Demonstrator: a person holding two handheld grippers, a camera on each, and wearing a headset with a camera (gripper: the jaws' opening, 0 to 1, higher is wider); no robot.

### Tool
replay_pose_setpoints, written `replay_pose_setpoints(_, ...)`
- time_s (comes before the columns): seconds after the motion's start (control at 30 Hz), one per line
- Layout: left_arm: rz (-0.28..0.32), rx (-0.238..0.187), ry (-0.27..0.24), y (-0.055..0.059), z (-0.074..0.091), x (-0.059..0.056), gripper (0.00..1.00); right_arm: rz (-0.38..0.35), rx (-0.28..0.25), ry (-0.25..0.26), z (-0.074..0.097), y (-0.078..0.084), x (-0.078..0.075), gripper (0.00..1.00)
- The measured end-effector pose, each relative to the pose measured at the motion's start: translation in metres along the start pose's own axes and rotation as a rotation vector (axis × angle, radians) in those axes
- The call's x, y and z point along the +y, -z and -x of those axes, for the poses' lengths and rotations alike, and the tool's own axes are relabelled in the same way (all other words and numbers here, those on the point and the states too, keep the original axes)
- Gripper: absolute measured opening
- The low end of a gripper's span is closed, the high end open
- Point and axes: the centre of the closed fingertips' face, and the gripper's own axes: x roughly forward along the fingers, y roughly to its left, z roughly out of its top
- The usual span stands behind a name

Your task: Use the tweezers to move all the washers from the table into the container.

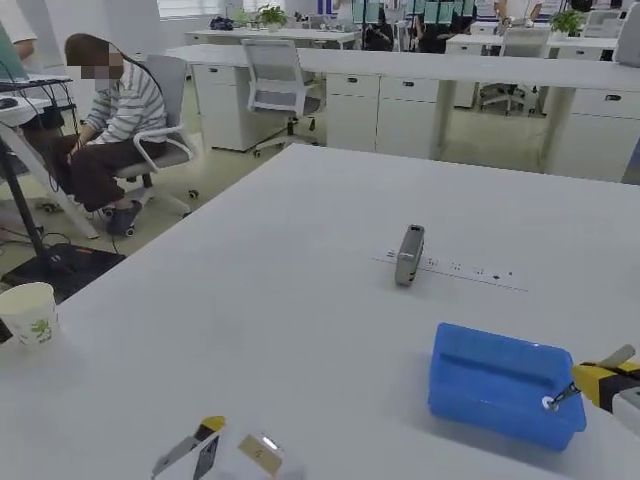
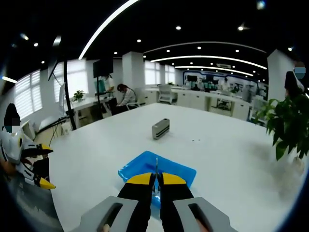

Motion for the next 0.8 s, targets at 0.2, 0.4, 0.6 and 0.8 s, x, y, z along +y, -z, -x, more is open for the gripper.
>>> replay_pose_setpoints(0.2,-0.004,-0.004,-0.008,-0.001,0.000,0.001,0.84,0.015,0.039,0.015,-0.027,0.006,-0.013,0.01)
replay_pose_setpoints(0.4,-0.019,0.002,-0.004,-0.001,0.000,0.000,0.83,0.048,0.121,0.020,-0.046,0.030,-0.019,0.01)
replay_pose_setpoints(0.6,-0.012,0.000,-0.011,-0.002,-0.001,0.001,0.84,0.044,0.164,0.019,-0.057,0.046,-0.024,0.01)
replay_pose_setpoints(0.8,-0.029,0.007,0.012,-0.001,-0.002,-0.005,0.81,0.055,0.192,0.018,-0.064,0.056,-0.026,0.01)
